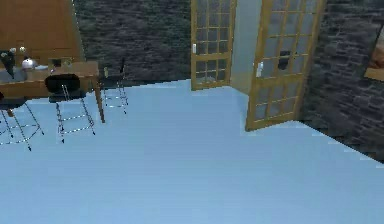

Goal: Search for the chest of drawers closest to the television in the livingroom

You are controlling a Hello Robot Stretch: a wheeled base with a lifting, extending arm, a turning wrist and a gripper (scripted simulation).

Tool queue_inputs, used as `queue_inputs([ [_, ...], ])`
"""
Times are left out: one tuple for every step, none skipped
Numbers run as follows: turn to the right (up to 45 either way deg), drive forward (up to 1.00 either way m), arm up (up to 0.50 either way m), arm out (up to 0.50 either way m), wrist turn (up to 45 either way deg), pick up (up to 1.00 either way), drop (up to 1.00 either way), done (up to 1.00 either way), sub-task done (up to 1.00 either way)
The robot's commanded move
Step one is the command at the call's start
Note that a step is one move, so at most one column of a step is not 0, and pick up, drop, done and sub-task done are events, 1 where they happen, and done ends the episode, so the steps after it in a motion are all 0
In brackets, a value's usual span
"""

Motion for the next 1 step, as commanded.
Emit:
queue_inputs([
  [0.0,1.0,0.0,0.0,0.0,0.0,0.0,0.0,0.0],
])
